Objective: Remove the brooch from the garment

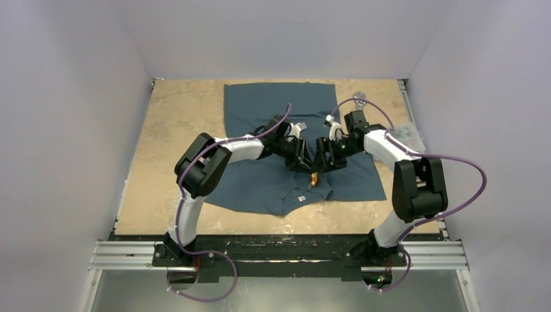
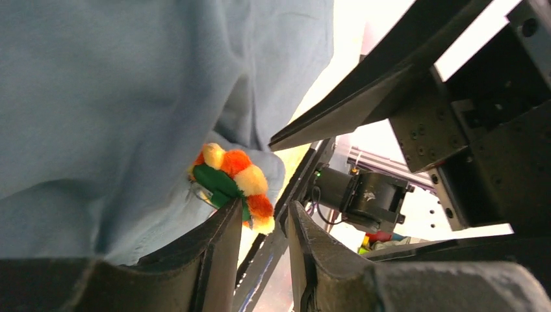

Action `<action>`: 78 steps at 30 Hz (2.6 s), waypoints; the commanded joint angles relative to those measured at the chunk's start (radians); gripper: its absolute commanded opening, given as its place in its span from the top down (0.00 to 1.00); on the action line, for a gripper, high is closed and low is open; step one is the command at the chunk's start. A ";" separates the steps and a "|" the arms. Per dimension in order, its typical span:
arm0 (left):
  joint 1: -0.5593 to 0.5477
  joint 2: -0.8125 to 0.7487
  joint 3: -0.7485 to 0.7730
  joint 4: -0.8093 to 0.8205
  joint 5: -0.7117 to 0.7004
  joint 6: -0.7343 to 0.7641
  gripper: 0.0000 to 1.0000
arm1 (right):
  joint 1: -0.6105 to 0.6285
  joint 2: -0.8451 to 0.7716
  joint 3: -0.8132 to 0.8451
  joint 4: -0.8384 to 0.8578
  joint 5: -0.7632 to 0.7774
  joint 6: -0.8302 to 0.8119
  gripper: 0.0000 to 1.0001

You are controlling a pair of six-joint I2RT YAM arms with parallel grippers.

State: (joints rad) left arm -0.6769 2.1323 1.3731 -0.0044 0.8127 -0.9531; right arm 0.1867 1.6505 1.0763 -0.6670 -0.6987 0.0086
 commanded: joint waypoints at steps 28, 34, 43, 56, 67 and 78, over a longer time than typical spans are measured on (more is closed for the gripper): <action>-0.023 0.070 0.055 0.142 0.017 -0.083 0.88 | 0.001 0.086 -0.068 0.132 0.068 0.030 0.73; 0.009 0.027 0.019 0.206 0.038 -0.031 0.63 | -0.002 0.099 -0.070 0.151 0.042 0.021 0.86; 0.098 -0.117 -0.148 0.175 0.049 0.136 0.61 | -0.005 0.105 -0.061 0.194 -0.032 0.003 1.00; 0.081 -0.134 -0.201 0.029 -0.001 0.248 0.70 | -0.006 0.085 -0.056 0.216 -0.114 0.018 1.00; 0.079 -0.076 -0.175 -0.032 0.015 0.283 0.63 | -0.018 0.035 -0.083 0.192 -0.131 0.005 1.00; 0.069 -0.057 -0.189 0.163 0.063 0.187 0.65 | -0.029 0.006 -0.064 0.120 -0.135 -0.034 1.00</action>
State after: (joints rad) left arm -0.5972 2.0621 1.1740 0.0143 0.8299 -0.7238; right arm 0.1585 1.6894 1.0008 -0.5419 -0.7872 -0.0101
